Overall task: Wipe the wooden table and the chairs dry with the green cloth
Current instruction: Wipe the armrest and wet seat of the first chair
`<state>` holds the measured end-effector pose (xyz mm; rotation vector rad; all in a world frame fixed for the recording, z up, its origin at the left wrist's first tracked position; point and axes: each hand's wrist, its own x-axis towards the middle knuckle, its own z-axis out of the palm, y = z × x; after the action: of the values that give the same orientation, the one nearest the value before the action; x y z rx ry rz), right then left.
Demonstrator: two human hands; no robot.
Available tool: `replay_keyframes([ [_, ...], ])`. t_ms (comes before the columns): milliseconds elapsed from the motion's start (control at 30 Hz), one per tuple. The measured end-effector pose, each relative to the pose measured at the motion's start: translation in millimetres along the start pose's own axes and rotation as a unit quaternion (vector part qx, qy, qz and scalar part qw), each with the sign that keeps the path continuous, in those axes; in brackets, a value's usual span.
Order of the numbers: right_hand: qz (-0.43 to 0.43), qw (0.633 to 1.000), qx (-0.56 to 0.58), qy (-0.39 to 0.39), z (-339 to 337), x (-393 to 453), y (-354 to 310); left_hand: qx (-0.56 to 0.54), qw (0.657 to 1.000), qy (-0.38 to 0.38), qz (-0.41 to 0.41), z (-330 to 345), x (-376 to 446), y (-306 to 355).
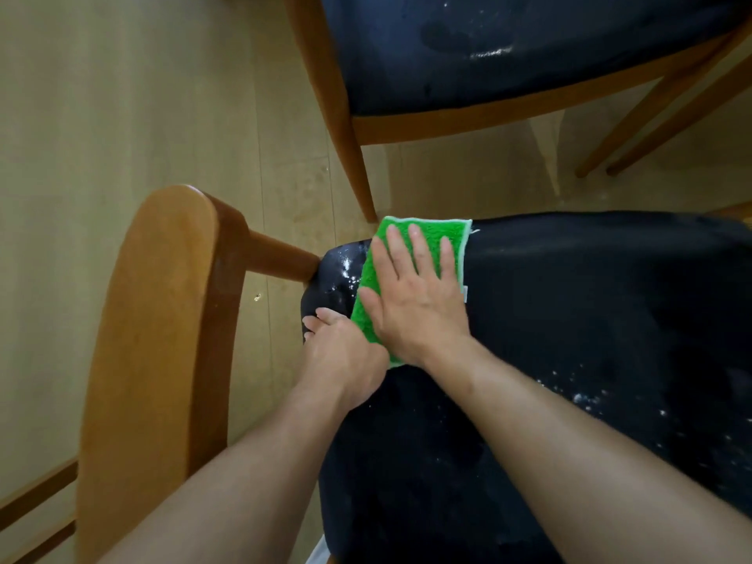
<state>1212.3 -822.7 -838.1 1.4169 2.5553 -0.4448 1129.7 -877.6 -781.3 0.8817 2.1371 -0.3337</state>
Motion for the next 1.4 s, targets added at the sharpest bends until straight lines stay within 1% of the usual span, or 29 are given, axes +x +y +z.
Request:
replay_keyframes([
  [67, -0.045, 0.999, 0.001, -0.002, -2.9, 3.4, 24.4, -0.006, 1.0, -0.001, 0.001, -1.0, -1.3, 0.6],
  [100, -0.041, 0.999, -0.001, -0.008, -5.1, 4.5, 36.6, -0.014, 1.0, -0.004, 0.0, -1.1, -1.5, 1.4],
  [133, -0.015, 1.0, 0.0, 0.002, -9.0, 8.4, 50.8, -0.021, 1.0, -0.009, -0.003, -1.3, -2.1, 2.4],
  [233, 0.108, 0.994, -0.011, 0.03, -20.9, 27.6, 92.6, -0.033, 0.997, -0.055, -0.035, -6.7, -2.9, 5.5],
  [267, 0.125, 0.991, -0.031, 0.037, -23.2, 30.1, 99.4, -0.036, 0.996, -0.07, -0.041, -8.8, -3.4, 7.3],
  [333, 0.16, 0.985, -0.051, 0.03, -24.9, 35.2, 96.5, -0.022, 0.997, -0.072, -0.021, -11.7, -6.1, 12.9],
  [400, 0.192, 0.98, -0.046, 0.023, -22.3, 38.1, 78.4, 0.012, 0.998, -0.059, 0.021, -14.5, -16.8, 18.8],
  [433, 0.192, 0.98, -0.044, 0.024, -20.5, 39.6, 67.2, 0.031, 0.997, -0.044, 0.049, -16.4, -22.8, 20.8],
  [500, 0.161, 0.986, -0.037, 0.021, -18.7, 44.1, 43.5, 0.069, 0.991, 0.008, 0.117, -22.0, -38.0, 18.7],
  [567, 0.124, 0.992, -0.025, 0.011, -17.9, 50.2, 18.2, 0.082, 0.973, 0.066, 0.203, -32.1, -57.3, 9.7],
  [600, 0.109, 0.994, -0.021, 0.004, -15.9, 51.8, 5.8, 0.077, 0.959, 0.103, 0.254, -38.7, -67.4, 3.4],
  [667, 0.089, 0.996, -0.023, 0.0, -8.7, 48.1, -20.2, 0.078, 0.915, 0.202, 0.339, -53.1, -87.2, -10.4],
  [733, 0.072, 0.997, -0.018, 0.013, -2.6, 31.3, -38.7, 0.064, 0.891, 0.26, 0.368, -64.6, -102.9, -23.9],
  [800, 0.027, 0.999, -0.009, 0.014, 1.7, 5.5, -42.2, 0.082, 0.884, 0.307, 0.343, -73.2, -107.8, -38.2],
  [867, -0.024, 1.0, 0.013, 0.015, 7.2, -25.8, -37.9, 0.067, 0.896, 0.339, 0.278, -82.8, -104.7, -49.9],
  [900, -0.036, 0.999, 0.021, 0.014, 10.3, -40.6, -35.4, 0.053, 0.907, 0.342, 0.242, -87.7, -101.3, -53.3],
  [967, -0.036, 0.999, 0.032, 0.005, 16.6, -59.8, -30.6, 0.033, 0.918, 0.343, 0.197, -93.4, -95.5, -56.2],
  [1067, -0.01, 0.999, 0.03, 0.016, 18.9, -49.2, -27.9, 0.02, 0.912, 0.362, 0.193, -90.4, -87.9, -57.5],
  [1167, 0.036, 0.999, 0.01, 0.026, 10.1, -8.2, -33.4, 0.025, 0.898, 0.389, 0.205, -86.4, -84.6, -58.4],
  [1233, 0.072, 0.997, 0.019, 0.004, 2.1, 24.1, -44.1, 0.021, 0.892, 0.401, 0.208, -85.9, -84.2, -58.1],
  [1300, 0.081, 0.996, 0.026, -0.033, -6.4, 48.3, -57.8, 0.018, 0.888, 0.41, 0.209, -85.3, -84.3, -56.8],
  [1400, 0.065, 0.997, 0.035, -0.028, -8.6, 48.3, -69.5, 0.025, 0.888, 0.41, 0.207, -85.5, -84.8, -56.9],
])
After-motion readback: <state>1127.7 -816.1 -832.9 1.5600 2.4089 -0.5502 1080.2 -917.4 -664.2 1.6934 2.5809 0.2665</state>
